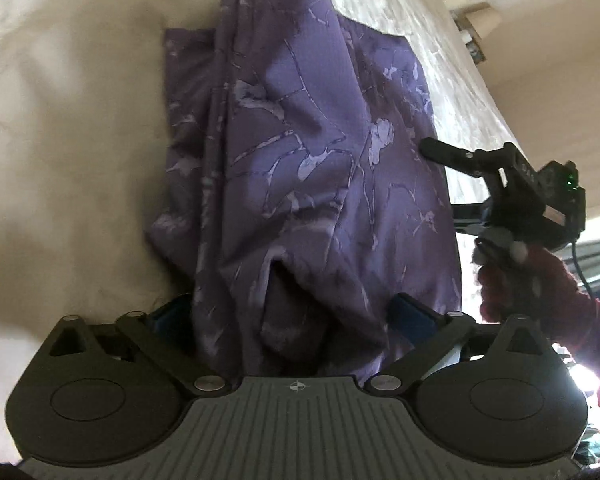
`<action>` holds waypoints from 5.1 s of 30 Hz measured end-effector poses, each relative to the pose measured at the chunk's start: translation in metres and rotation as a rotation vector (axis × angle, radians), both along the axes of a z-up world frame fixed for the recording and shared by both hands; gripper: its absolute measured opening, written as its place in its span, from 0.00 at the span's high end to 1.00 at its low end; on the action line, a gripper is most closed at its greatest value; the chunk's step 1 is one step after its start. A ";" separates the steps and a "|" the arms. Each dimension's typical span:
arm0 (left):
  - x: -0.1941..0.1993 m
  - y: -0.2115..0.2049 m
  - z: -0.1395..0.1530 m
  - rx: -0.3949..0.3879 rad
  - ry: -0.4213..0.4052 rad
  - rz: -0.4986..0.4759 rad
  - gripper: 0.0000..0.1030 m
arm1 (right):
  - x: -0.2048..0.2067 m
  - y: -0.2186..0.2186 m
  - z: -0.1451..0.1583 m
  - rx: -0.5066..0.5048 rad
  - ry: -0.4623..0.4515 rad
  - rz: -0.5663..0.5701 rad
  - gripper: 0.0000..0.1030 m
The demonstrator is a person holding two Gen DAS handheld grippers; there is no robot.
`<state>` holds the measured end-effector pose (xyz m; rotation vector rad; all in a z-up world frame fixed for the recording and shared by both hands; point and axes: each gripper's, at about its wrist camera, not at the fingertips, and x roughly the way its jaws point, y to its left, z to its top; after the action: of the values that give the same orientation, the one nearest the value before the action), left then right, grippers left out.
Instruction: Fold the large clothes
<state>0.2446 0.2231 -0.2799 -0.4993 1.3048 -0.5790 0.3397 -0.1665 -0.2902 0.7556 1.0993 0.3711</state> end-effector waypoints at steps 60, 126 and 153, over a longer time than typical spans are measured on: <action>0.152 -0.376 0.052 0.366 -0.374 -0.040 0.01 | -0.041 -0.277 0.082 -0.539 -0.207 -0.203 0.12; -0.063 -0.302 0.214 0.577 -0.575 0.056 0.01 | -0.192 -0.170 0.202 -0.724 -0.259 -0.330 0.01; -0.131 -0.256 0.206 0.517 -0.505 0.032 0.01 | -0.260 -0.112 0.217 -0.745 -0.195 -0.339 0.01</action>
<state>0.1141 -0.0330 -0.0735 0.0575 0.9076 -0.2919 0.0799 -0.2789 -0.0736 0.2205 0.8146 -0.2494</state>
